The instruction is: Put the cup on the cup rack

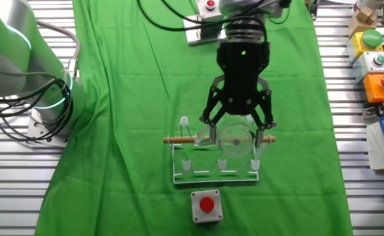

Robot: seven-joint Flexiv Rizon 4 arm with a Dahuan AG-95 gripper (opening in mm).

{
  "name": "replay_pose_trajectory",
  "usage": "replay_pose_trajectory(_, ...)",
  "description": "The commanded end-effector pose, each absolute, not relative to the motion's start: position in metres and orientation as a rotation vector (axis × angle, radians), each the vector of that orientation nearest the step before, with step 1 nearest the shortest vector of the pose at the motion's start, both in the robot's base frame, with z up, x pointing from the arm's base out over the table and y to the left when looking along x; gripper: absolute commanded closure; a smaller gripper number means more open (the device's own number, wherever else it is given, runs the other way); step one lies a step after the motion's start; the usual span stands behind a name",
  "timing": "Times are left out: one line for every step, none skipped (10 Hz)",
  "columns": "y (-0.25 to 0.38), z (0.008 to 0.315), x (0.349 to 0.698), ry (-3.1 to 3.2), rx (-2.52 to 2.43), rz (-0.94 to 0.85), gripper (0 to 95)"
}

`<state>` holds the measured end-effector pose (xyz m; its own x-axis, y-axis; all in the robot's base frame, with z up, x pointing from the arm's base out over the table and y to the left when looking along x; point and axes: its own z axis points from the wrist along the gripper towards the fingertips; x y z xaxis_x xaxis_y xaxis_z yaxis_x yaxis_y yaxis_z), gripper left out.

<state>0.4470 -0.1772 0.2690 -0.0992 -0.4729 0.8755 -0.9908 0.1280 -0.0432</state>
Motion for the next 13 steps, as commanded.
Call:
replay_pose_trajectory(-0.1772, 0.2694, 0.4469, -1.693, 1.43, 0.885, 95.0)
replay_pose_trajectory(-0.1772, 0.2694, 0.4469, -1.695, 1.433, 0.881, 95.0)
replay_pose_trajectory(-0.1772, 0.2694, 0.4469, -1.692, 1.436, 0.879, 95.0)
replay_pose_trajectory(-0.1772, 0.2694, 0.4469, -1.69, 1.439, 0.878, 95.0)
replay_pose_trajectory(-0.1772, 0.2694, 0.4469, -1.688, 1.447, 0.876, 95.0)
replay_pose_trajectory(-0.1773, 0.2694, 0.4469, -1.688, 1.455, 0.873, 95.0)
replay_pose_trajectory(-0.1773, 0.2694, 0.4469, -1.687, 1.462, 0.871, 95.0)
replay_pose_trajectory(-0.1774, 0.2695, 0.4468, -1.675, 1.476, 0.876, 95.0)
replay_pose_trajectory(-0.1777, 0.2697, 0.4465, -1.669, 1.487, 0.877, 95.0)
replay_pose_trajectory(-0.1777, 0.2697, 0.4465, -1.671, 1.495, 0.87, 95.0)
replay_pose_trajectory(-0.1777, 0.2697, 0.4465, -1.676, 1.496, 0.867, 95.0)
replay_pose_trajectory(-0.1779, 0.2692, 0.4466, -1.678, 1.502, 0.861, 95.0)
replay_pose_trajectory(-0.1779, 0.2692, 0.4466, -1.69, 1.51, 0.853, 95.0)
